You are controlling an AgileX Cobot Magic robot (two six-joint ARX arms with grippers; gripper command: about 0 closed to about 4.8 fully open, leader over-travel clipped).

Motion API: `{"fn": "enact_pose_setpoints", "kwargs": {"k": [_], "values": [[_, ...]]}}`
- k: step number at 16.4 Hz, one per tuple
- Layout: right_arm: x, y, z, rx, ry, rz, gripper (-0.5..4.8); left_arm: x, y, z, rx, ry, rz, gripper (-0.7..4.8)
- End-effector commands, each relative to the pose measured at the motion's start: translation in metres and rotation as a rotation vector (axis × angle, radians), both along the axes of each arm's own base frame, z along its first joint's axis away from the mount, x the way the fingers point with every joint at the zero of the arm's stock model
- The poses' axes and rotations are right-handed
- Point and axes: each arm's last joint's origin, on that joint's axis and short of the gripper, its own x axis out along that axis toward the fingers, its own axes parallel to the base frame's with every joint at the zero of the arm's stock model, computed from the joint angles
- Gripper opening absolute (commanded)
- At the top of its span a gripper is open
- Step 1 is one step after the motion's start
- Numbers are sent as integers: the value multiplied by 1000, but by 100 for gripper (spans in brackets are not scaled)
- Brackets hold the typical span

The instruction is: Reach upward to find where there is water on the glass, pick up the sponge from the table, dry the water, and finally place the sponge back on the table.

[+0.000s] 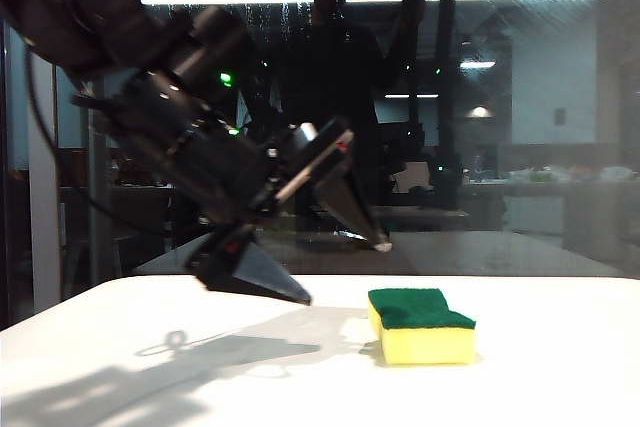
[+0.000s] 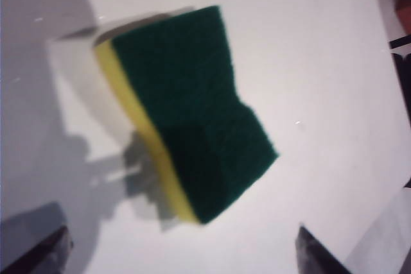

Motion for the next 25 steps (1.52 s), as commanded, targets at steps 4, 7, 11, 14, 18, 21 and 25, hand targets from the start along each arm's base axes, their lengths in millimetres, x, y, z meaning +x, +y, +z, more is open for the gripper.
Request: {"fn": "enact_pose_setpoints", "kwargs": {"k": [4,7,11,14,18,21,25], "values": [[8,0,0,-3,-2,-2,-2,37,-30,14,-12,-29,-58,479],[8,0,0,-3,-3,-3,-2,42,-35,7,35,16,-73,479],[11,0,0,-4,3,-3,-2,44,-41,-1,54,21,-97,479],[12,0,-1,-4,5,-3,-2,44,-49,-6,62,34,-110,479],[14,0,-1,-4,9,-3,-2,37,-62,-19,117,57,-123,479],[13,0,-1,-4,8,-3,-2,38,-59,-24,175,74,-63,479],[13,0,-1,-4,8,-2,-2,41,-60,-29,189,102,-8,453]]}}
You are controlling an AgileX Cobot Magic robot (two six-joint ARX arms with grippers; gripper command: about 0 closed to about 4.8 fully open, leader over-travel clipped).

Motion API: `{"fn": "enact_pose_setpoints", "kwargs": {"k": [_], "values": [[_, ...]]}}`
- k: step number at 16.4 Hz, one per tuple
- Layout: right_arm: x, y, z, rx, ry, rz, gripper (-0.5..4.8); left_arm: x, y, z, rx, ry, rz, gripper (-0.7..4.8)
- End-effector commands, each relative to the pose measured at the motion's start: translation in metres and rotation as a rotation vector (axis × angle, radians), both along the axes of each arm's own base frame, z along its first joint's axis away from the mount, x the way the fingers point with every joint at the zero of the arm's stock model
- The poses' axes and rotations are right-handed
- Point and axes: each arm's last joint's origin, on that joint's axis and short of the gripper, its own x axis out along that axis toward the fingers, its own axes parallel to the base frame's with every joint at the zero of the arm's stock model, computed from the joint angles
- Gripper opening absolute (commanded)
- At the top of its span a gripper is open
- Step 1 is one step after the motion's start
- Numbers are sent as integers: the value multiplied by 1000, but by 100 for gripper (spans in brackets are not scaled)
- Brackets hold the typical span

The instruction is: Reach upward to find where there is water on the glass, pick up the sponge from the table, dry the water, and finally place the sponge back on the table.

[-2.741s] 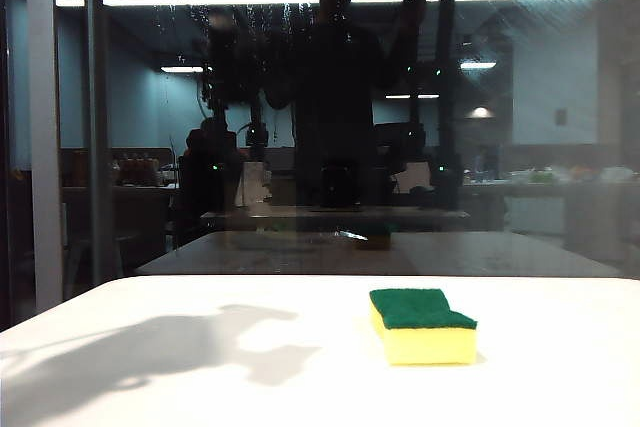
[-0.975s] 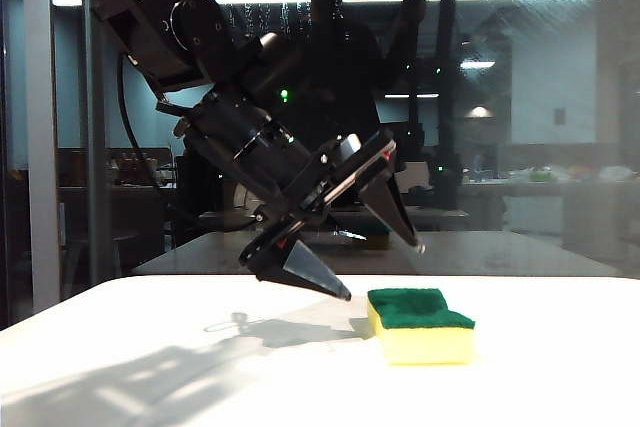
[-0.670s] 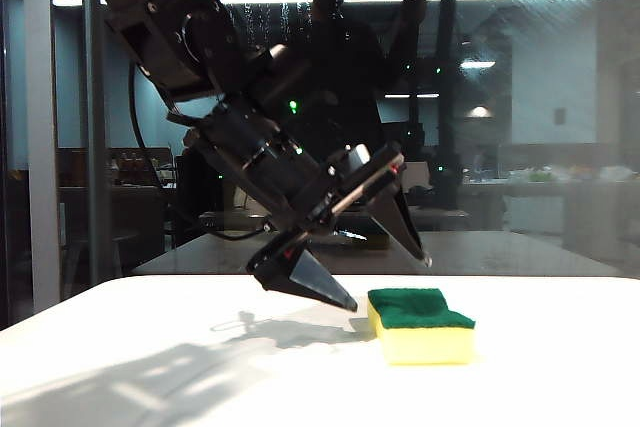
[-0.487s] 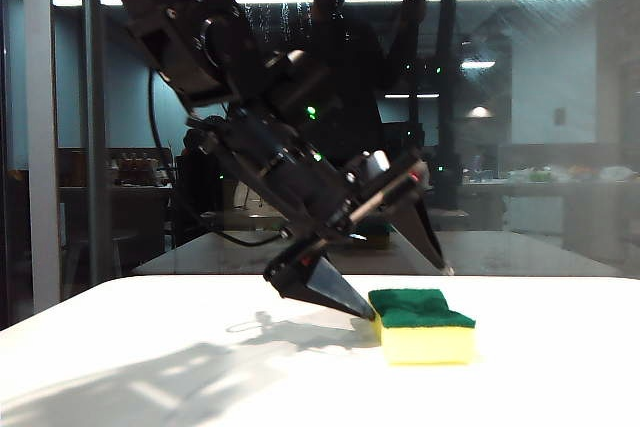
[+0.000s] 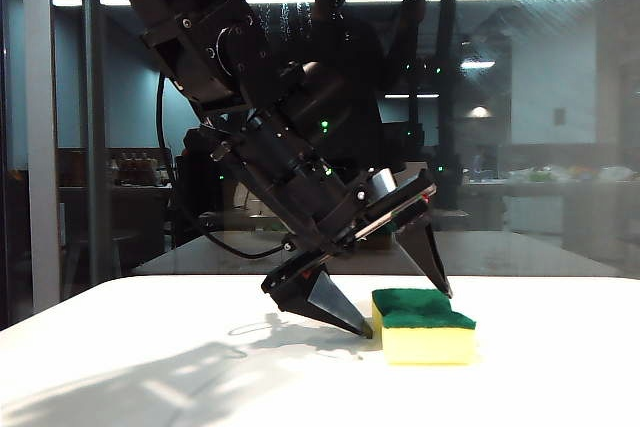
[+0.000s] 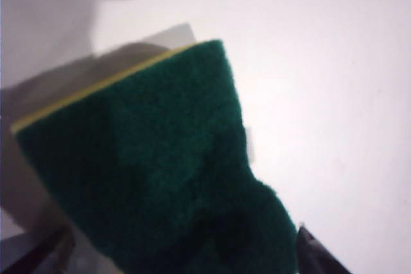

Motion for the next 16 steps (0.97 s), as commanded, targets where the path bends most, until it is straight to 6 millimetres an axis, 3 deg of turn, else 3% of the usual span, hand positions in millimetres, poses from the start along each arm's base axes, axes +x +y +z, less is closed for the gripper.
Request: {"fn": "enact_pose_setpoints", "kwargs": {"k": [1,3,4,5,6,7,9,10,13,16], "values": [[-3,0,3,-3,-26,-1,-2,3,-2,-10,46,42,45,417],[-4,0,3,-3,-27,-1,-2,7,-5,-11,56,64,48,331],[-4,0,3,-3,-28,-1,-2,7,-5,-12,65,73,48,329],[-4,0,3,-3,-28,-1,-2,7,-5,-11,76,84,47,279],[-4,0,3,-3,-28,-1,-2,7,-5,-11,79,81,40,149],[-4,0,3,-3,-27,-1,-2,7,-5,-11,78,81,40,72],[-4,0,3,-3,-27,-1,-2,7,-5,-11,80,74,32,45],[-4,0,3,-3,-27,-2,-2,8,-6,-11,71,62,30,-6],[-4,0,3,-3,-27,-2,-2,11,-10,1,-24,23,-20,-6],[-4,0,3,-3,-27,-1,-2,11,-11,25,-95,-38,-39,-6]]}}
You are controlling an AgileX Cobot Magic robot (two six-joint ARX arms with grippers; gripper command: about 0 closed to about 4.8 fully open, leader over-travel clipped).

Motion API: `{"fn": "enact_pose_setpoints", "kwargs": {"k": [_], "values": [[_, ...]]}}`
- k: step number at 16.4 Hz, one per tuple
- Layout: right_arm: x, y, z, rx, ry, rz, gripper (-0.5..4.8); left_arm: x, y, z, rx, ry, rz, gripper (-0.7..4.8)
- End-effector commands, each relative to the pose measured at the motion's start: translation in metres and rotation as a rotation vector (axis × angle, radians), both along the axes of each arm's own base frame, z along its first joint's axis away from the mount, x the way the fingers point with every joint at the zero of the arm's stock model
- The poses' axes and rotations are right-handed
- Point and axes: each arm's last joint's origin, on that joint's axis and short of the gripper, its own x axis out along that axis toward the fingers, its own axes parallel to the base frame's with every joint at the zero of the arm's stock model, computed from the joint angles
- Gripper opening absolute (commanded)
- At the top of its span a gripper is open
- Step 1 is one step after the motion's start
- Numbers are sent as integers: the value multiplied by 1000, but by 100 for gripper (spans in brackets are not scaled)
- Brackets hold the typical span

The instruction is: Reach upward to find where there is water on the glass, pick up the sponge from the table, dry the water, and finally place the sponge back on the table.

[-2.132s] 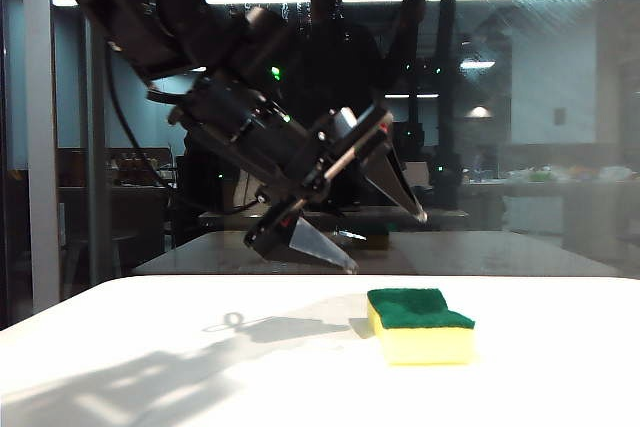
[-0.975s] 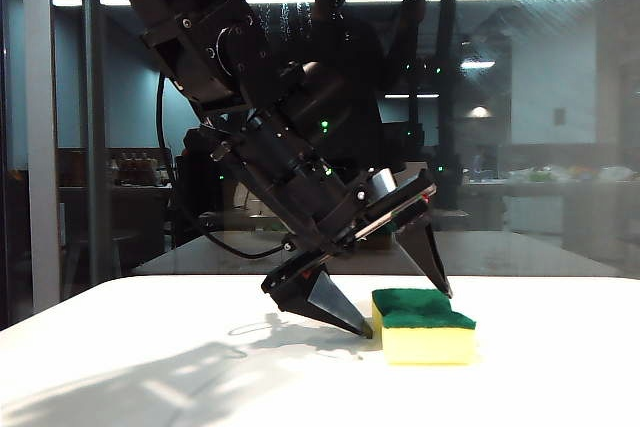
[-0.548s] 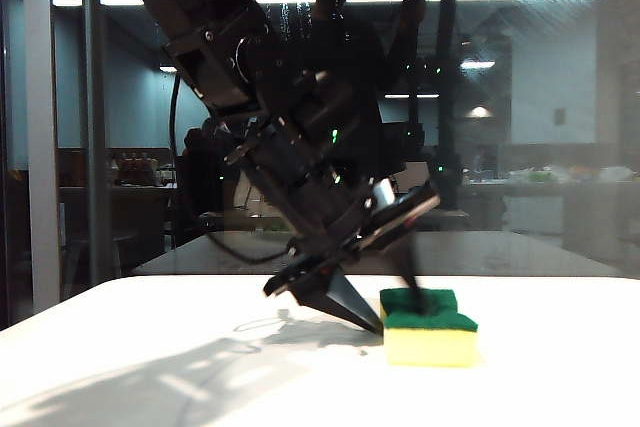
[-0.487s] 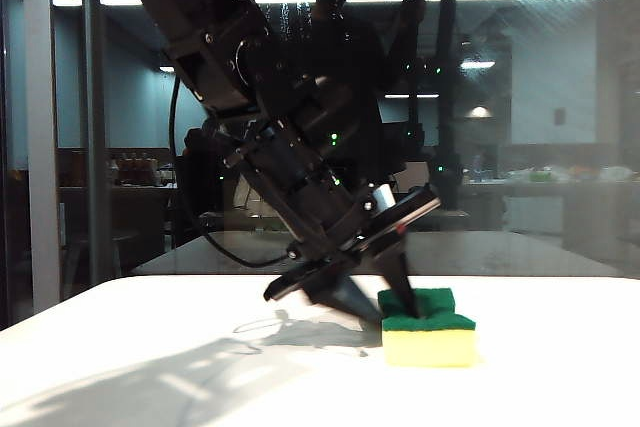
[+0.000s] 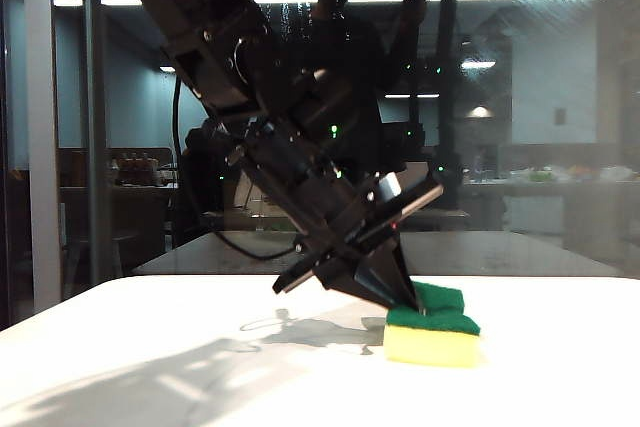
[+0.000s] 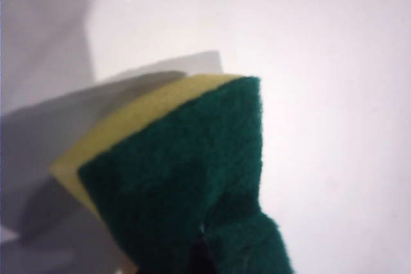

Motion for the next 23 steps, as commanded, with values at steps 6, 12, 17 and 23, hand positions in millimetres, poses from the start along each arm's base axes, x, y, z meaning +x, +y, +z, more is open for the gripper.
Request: {"fn": "enact_pose_setpoints", "kwargs": {"k": [6,12,17,23], "values": [[-3,0,2,-3,-24,-1,-2,-12,8,130,-330,-375,-85,-6],[-3,0,1,-3,-14,2,-2,-19,30,251,-517,-693,-74,-6],[-3,0,1,-3,-11,2,-2,-29,51,358,-599,-1077,-24,-6],[-3,0,1,-3,-10,2,-2,-11,109,410,-554,-1281,170,-6]]}}
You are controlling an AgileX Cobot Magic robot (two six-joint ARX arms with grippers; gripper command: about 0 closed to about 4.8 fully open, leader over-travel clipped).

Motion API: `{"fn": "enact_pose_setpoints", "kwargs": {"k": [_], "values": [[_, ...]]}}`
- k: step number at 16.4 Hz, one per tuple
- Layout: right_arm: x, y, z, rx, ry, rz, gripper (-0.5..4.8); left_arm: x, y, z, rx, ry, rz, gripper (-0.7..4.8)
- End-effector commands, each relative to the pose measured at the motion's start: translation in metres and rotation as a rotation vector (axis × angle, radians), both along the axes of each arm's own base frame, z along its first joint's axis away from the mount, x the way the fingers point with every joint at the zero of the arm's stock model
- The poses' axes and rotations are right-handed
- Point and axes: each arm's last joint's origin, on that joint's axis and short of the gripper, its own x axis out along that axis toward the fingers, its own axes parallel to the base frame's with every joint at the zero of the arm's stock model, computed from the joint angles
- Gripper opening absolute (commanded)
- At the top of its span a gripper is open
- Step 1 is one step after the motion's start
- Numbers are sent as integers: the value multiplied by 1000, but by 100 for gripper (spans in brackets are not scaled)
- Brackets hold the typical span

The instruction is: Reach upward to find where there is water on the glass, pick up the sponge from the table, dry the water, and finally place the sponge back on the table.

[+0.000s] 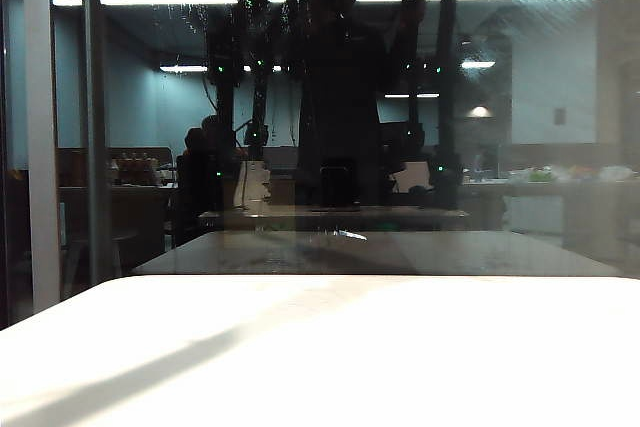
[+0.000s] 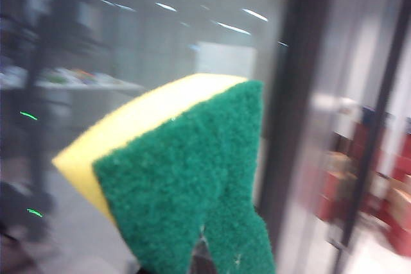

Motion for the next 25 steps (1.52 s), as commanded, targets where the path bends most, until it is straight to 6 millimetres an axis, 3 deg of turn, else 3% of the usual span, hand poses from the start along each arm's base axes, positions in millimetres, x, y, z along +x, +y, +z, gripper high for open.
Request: {"fn": "enact_pose_setpoints", "kwargs": {"k": [1,7,13,20,25], "values": [[-3,0,2,-3,-20,1,-2,16,20,14,-25,-35,66,-6],[-3,0,2,-3,-20,1,-2,50,26,16,-41,-58,79,-6],[-3,0,2,-3,-19,1,-2,78,50,17,-65,-98,184,-6],[-3,0,2,-3,-19,1,-2,104,42,-7,-53,-69,185,-6],[-3,0,2,-3,-18,1,-2,106,43,-6,-85,-86,253,-6]]}}
